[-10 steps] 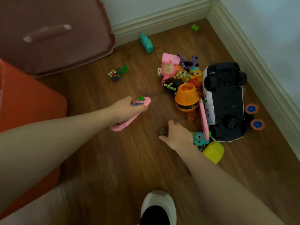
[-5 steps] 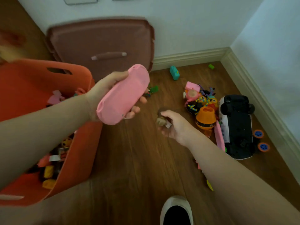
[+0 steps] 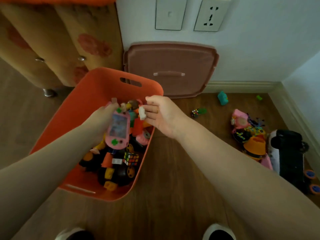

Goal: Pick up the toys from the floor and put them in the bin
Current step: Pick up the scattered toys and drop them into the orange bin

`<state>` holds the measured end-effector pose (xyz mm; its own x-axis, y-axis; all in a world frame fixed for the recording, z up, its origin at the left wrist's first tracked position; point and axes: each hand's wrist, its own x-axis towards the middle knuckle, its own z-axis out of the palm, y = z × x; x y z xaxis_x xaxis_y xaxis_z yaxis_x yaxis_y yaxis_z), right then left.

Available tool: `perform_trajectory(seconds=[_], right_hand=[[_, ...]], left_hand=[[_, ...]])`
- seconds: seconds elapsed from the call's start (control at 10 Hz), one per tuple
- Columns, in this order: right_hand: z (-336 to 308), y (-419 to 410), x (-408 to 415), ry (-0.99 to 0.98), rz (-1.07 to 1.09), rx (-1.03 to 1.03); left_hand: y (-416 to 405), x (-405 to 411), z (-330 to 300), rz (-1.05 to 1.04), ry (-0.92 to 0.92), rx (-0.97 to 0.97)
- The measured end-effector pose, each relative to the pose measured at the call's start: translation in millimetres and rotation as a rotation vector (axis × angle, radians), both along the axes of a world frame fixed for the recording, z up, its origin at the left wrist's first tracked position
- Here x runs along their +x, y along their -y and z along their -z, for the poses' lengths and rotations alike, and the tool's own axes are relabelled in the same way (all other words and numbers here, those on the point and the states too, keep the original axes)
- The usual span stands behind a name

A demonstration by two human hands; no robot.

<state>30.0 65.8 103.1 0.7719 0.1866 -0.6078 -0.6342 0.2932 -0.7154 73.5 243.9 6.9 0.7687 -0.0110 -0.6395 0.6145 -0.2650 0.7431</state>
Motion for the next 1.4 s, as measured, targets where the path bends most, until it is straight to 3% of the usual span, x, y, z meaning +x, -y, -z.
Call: perform_trajectory(seconds=[0.1, 0.2, 0.4, 0.5, 0.6, 0.7, 0.8, 1.0, 1.2, 1.3, 1.4], right_hand=[[4, 3, -1, 0.017, -0.026, -0.082], [7, 23, -6, 0.036, -0.030, -0.114], [22, 94, -23, -0.064, 0.225, -0.116], [39, 152, -40, -0.166, 0.384, -0.110], [57, 209, -65, -0.228, 0.444, -0.240], [80, 262, -99, -0.282, 0.313, -0.519], [114, 313, -136, -0.242, 0.013, -0.909], [170, 368, -184, -0.037, -0.528, -1.471], [191, 381, -210, 0.083, -0.930, -1.582], [199, 388, -212, 0.054, -0.889, -1.563], [204, 396, -212, 0.036, -0.859, -1.537]], left_hand=[[19, -25, -54, -0.020, 0.202, 0.066], [38, -37, -63, 0.140, 0.360, 0.345], [99, -64, -70, 0.577, 0.761, 0.499], [141, -78, -64, 0.761, 0.760, 0.446], [186, -91, -47, 0.973, 0.685, 0.437], [231, -106, -28, 1.157, 0.684, 0.421], [268, -117, -7, 1.316, 0.710, 0.310], [333, -131, 21, 1.469, 0.561, 0.284], [377, -167, 56, 1.796, 0.548, 0.454], [389, -186, 72, 1.951, 0.537, 0.578], [398, -199, 84, 2.009, 0.667, 0.708]])
